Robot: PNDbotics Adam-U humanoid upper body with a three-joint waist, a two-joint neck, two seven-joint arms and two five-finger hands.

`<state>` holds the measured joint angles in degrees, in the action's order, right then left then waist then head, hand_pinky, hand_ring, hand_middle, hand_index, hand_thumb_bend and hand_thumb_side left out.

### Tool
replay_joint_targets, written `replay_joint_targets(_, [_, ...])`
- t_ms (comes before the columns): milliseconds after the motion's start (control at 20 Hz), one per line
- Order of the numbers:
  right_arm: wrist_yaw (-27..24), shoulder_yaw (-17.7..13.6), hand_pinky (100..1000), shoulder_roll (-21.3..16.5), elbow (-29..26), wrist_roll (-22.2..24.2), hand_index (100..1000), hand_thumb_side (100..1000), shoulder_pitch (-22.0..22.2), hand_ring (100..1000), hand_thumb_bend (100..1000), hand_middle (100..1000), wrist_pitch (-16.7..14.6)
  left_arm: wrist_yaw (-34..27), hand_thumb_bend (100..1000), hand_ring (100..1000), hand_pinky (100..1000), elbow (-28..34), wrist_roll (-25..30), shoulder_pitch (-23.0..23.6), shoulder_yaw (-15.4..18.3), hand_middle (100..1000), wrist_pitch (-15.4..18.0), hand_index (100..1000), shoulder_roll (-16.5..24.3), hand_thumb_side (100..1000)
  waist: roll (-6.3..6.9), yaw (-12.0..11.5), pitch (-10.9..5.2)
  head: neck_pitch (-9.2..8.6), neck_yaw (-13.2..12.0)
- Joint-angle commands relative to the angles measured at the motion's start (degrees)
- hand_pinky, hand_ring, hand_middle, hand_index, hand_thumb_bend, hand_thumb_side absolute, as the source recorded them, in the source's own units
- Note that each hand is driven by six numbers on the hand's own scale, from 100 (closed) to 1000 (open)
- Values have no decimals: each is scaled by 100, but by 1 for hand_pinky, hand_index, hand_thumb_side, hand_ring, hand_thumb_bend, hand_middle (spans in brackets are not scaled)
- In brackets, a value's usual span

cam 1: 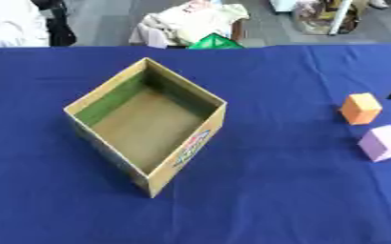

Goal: Pick up objects on the table and place them in the box.

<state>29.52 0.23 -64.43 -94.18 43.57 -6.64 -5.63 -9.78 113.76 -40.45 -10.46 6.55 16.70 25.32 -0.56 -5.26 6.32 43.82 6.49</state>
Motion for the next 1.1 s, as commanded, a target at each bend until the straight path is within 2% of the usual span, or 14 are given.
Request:
replay_joint_targets(50, [-61,-22,909,-315,-24,21,973,360,-101,955,575,928,-31,-14,543,669,846,84,26,-49,2,730,4,855,191,954,-14,1,-59,30,-29])
replay_joint_targets(600, [2,273,900,-151,174,61,968,373,-293,950,572,922,-132,-57,539,668,847,84,64,-78,-29,730,-2,855,155,955,14,-81,-23,30,61])
replay_joint_targets(850, [52,337,897,-44,426,59,963,381,-370,946,559,919,-192,-63,540,668,847,84,69,-93,-26,730,6,855,153,954,23,-118,-5,30,301])
replay_joint_targets(1100, [57,370,895,10,574,38,958,382,-415,944,554,915,-243,-72,539,668,847,84,76,-101,-33,730,3,855,145,954,32,-137,5,30,337])
